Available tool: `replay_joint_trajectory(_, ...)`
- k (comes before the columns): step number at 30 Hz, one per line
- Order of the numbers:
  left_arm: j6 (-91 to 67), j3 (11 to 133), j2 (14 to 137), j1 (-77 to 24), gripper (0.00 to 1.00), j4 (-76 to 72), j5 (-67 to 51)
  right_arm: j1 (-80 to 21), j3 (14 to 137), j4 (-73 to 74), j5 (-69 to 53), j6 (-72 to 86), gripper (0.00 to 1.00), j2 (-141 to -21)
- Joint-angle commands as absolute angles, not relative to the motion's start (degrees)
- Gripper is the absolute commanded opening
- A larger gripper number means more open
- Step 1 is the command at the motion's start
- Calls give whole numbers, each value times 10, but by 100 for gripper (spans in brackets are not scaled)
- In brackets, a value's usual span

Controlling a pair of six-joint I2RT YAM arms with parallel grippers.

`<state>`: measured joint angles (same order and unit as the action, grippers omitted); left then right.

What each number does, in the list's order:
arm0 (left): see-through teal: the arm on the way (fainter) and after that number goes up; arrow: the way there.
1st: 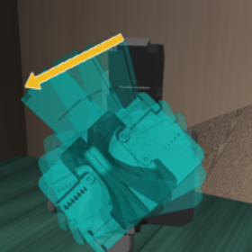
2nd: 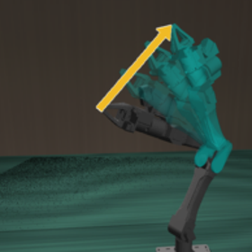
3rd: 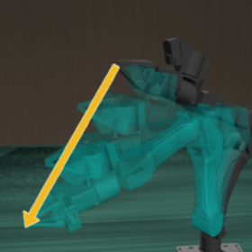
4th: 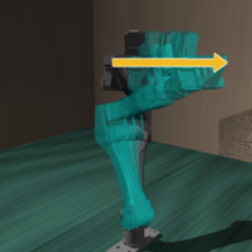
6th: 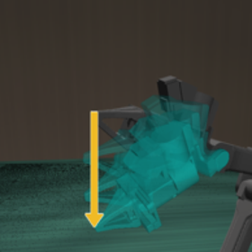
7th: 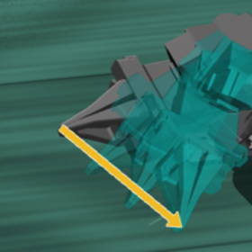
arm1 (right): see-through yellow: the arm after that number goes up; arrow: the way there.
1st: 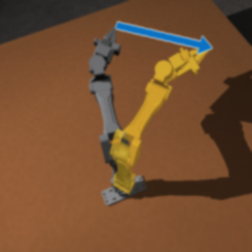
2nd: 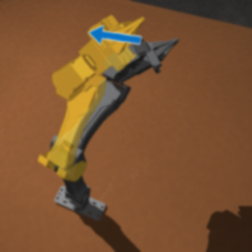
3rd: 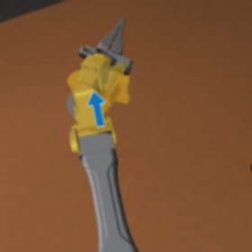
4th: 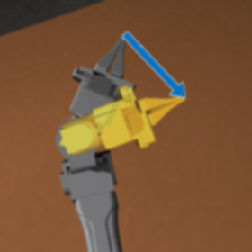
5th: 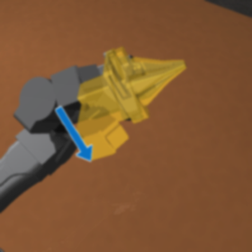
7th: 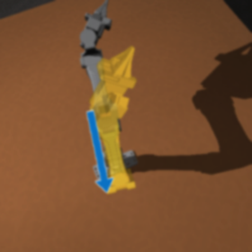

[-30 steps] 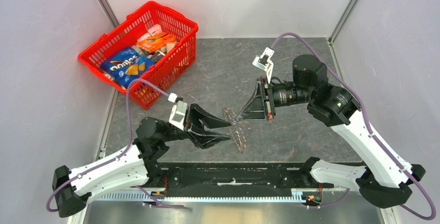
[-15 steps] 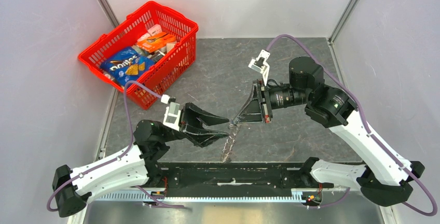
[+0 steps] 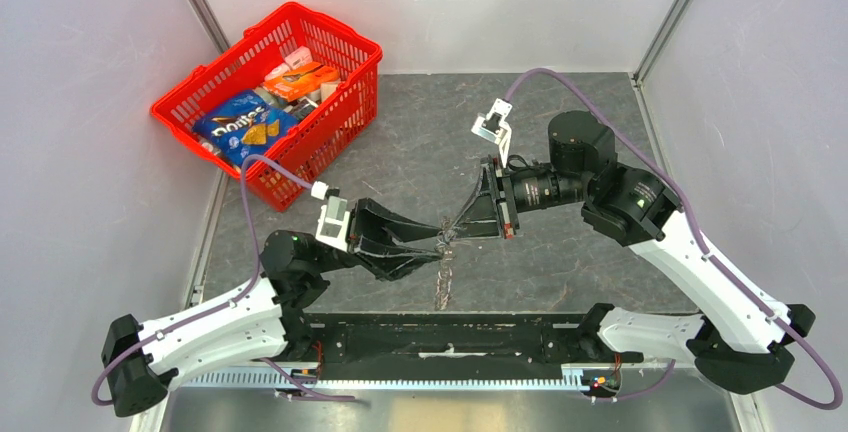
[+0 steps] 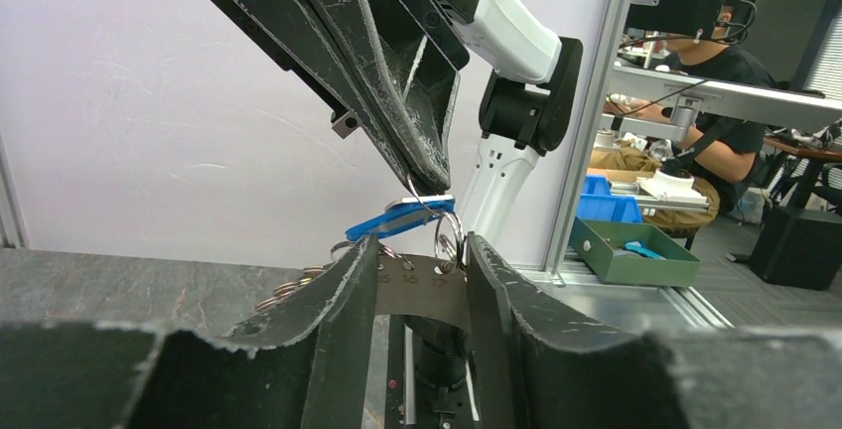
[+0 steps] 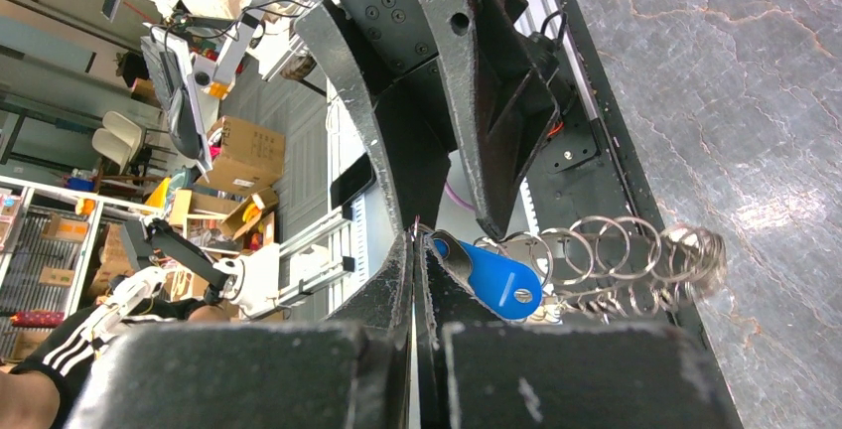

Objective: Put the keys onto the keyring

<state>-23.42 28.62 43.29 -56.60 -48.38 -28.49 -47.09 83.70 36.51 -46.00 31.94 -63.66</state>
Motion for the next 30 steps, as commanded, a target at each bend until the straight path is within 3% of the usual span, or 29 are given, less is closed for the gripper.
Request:
replay_joint_trajectory(1,-214,289,436,-566,41,-508,-289,-475,849,329,-456,323,0,-633)
replay_joint_trajectory(10,-211,298,424,-566,2,-471,-300,-478,856,333,-451,323,0,-630)
replay_joint_trajectory(30,-135,421,395,-566,2,-165,-260,-494,821,377,-347,348,0,-648)
